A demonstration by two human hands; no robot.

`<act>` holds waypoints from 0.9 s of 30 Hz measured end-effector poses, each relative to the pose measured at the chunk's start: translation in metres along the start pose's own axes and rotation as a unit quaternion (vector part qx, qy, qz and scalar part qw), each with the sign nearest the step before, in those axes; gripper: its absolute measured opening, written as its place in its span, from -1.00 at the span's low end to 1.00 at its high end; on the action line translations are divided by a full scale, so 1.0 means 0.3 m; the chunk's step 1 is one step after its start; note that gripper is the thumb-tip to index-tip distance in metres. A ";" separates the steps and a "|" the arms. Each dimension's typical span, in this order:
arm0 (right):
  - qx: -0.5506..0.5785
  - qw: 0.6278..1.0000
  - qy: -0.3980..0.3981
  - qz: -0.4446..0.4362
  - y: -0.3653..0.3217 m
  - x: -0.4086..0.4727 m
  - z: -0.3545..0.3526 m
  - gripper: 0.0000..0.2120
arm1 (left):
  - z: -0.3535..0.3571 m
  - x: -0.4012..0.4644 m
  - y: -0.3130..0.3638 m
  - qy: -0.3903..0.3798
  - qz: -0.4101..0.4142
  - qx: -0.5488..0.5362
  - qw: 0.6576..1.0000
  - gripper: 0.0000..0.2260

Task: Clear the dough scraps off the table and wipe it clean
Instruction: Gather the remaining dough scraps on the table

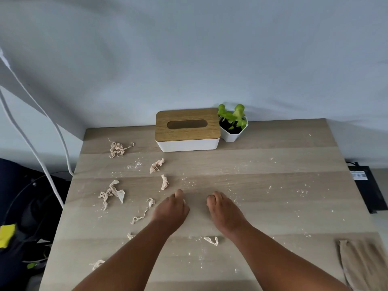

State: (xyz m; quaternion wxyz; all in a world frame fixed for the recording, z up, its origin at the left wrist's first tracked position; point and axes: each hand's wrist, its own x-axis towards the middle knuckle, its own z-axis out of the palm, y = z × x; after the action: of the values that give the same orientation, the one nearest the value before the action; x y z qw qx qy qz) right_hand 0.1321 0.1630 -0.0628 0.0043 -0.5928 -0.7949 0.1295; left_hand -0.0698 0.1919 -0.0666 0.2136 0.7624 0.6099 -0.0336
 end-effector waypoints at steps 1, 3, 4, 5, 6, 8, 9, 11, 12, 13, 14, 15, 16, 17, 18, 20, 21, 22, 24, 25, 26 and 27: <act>0.015 1.000 -0.011 0.011 0.000 -0.002 -0.002 -0.81 | 0.000 0.001 -0.008 -0.003 0.002 -0.020 1.000 -0.81; 0.028 0.999 -0.022 0.023 -0.003 -0.012 -0.001 -0.77 | -0.012 -0.012 -0.017 -0.006 0.008 -0.068 0.998 -0.87; 0.032 0.999 -0.028 0.027 -0.005 -0.017 0.000 -0.74 | -0.018 -0.020 -0.020 -0.006 0.011 -0.088 0.996 -0.88; 0.037 0.998 -0.032 0.033 -0.004 -0.022 0.004 -0.72 | -0.022 -0.024 -0.022 -0.007 0.010 -0.101 0.995 -0.89; 0.040 0.998 -0.032 0.039 -0.004 -0.026 0.008 -0.70 | -0.026 -0.029 -0.027 -0.008 0.012 -0.108 0.994 -0.90; 0.052 0.997 -0.028 0.056 -0.005 -0.031 0.013 -0.70 | -0.033 -0.038 -0.037 -0.012 0.018 -0.113 0.993 -0.95; 0.059 0.996 -0.024 0.070 -0.007 -0.033 0.013 -0.72 | -0.036 -0.043 -0.041 -0.017 0.020 -0.116 0.993 -0.96; 0.072 0.992 -0.025 0.100 -0.012 -0.035 0.010 -0.76 | -0.043 -0.051 -0.049 -0.025 0.027 -0.113 0.993 -0.92; 0.077 0.991 -0.028 0.107 -0.013 -0.038 0.008 -0.78 | -0.047 -0.057 -0.053 -0.029 0.029 -0.108 0.993 -0.91; 0.082 0.990 -0.032 0.111 -0.011 -0.041 0.006 -0.79 | -0.053 -0.064 -0.056 -0.032 0.031 -0.102 0.994 -0.90; 0.087 0.989 -0.038 0.113 -0.009 -0.046 0.004 -0.80 | -0.058 -0.072 -0.060 -0.033 0.031 -0.098 0.994 -0.88; 0.092 0.989 -0.040 0.112 -0.004 -0.054 0.002 -0.82 | -0.062 -0.081 -0.064 -0.033 0.031 -0.095 0.994 -0.87; 0.096 0.988 -0.038 0.112 -0.003 -0.062 -0.001 -0.84 | -0.068 -0.091 -0.069 -0.033 0.033 -0.094 0.994 -0.85; 0.099 0.988 -0.032 0.111 -0.003 -0.071 -0.004 -0.87 | -0.074 -0.100 -0.075 -0.034 0.035 -0.094 0.994 -0.84; 0.102 0.988 -0.025 0.112 -0.004 -0.082 -0.007 -0.88 | -0.078 -0.107 -0.082 -0.037 0.037 -0.095 0.994 -0.84; 0.116 0.986 -0.013 0.118 -0.010 -0.105 -0.012 -0.88 | -0.087 -0.119 -0.093 -0.048 0.045 -0.105 0.992 -0.82; 0.126 0.984 -0.006 0.123 -0.015 -0.117 -0.014 -0.91 | -0.091 -0.124 -0.097 -0.051 0.048 -0.113 0.991 -0.81; 0.133 0.982 -0.001 0.130 -0.020 -0.128 -0.017 -0.95 | -0.093 -0.129 -0.102 -0.050 0.049 -0.122 0.990 -0.80; 0.149 0.977 0.007 0.152 -0.032 -0.149 -0.019 -0.92 | -0.095 -0.136 -0.110 -0.040 0.045 -0.139 0.988 -0.79; 0.157 0.974 0.011 0.164 -0.034 -0.158 -0.018 -0.91 | -0.091 -0.137 -0.115 -0.036 0.045 -0.141 0.988 -0.79; 0.161 0.971 0.016 0.176 -0.038 -0.167 -0.016 -0.93 | -0.086 -0.138 -0.121 -0.033 0.046 -0.136 0.989 -0.80; 0.162 0.969 0.019 0.185 -0.041 -0.175 -0.013 -0.94 | -0.082 -0.138 -0.127 -0.032 0.047 -0.129 0.990 -0.81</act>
State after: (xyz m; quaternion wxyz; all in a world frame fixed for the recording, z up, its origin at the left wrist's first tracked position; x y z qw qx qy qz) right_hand 0.1367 0.1111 -0.0489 0.0914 -0.7235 -0.6392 0.2441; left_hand -0.1215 0.1693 -0.0423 0.3308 0.7546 0.5658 0.0306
